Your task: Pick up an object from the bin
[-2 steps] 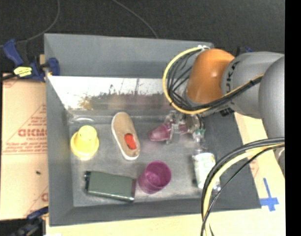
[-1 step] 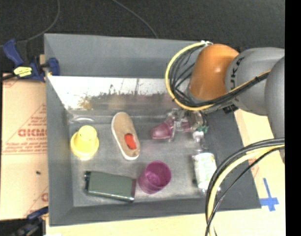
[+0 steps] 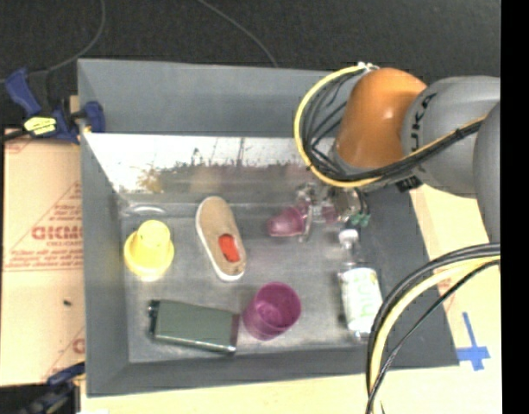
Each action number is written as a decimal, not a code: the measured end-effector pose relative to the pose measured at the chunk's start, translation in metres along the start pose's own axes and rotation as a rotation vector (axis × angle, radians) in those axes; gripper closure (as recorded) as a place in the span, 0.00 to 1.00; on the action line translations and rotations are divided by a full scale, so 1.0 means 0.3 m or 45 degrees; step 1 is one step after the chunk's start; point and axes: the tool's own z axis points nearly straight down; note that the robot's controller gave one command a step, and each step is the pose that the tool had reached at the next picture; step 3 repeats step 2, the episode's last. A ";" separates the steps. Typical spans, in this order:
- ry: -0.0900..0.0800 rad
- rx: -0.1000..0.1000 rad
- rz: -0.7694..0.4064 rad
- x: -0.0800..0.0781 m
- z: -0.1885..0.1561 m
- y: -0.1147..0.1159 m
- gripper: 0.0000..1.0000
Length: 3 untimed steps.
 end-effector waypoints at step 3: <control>-0.004 0.000 0.000 -0.003 -0.058 0.000 1.00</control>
Offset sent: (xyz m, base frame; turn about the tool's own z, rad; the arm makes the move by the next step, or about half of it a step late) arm 0.0000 -0.0001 0.0126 0.0000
